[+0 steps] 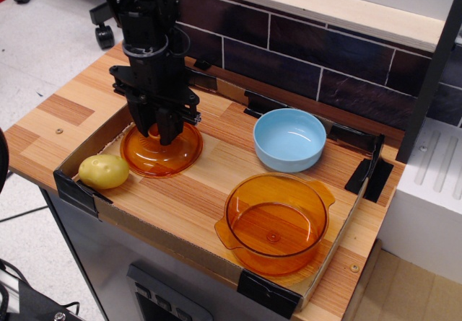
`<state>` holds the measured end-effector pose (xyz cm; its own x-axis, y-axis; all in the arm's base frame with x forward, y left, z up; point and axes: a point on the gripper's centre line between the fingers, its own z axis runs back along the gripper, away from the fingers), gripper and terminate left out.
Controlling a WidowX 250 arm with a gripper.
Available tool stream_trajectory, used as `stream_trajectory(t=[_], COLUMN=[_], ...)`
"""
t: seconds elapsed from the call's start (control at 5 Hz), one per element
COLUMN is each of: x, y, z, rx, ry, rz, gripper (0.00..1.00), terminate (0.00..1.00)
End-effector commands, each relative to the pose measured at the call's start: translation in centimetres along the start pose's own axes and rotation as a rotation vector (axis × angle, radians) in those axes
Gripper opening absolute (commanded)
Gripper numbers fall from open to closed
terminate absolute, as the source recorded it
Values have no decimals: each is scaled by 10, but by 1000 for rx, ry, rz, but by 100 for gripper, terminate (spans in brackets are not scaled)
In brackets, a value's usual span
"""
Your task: Put lid on pot
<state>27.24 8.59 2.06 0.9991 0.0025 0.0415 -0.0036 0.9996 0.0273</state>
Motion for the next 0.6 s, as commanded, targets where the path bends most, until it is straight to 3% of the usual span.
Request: stream_trajectory(t=[0.0,0.4], x=[-2,-9], y=[-12,-36], z=[46,74], rx=[10,-72], ry=[-47,-28], rz=[23,6], gripper=[0,0], terminate=[0,0])
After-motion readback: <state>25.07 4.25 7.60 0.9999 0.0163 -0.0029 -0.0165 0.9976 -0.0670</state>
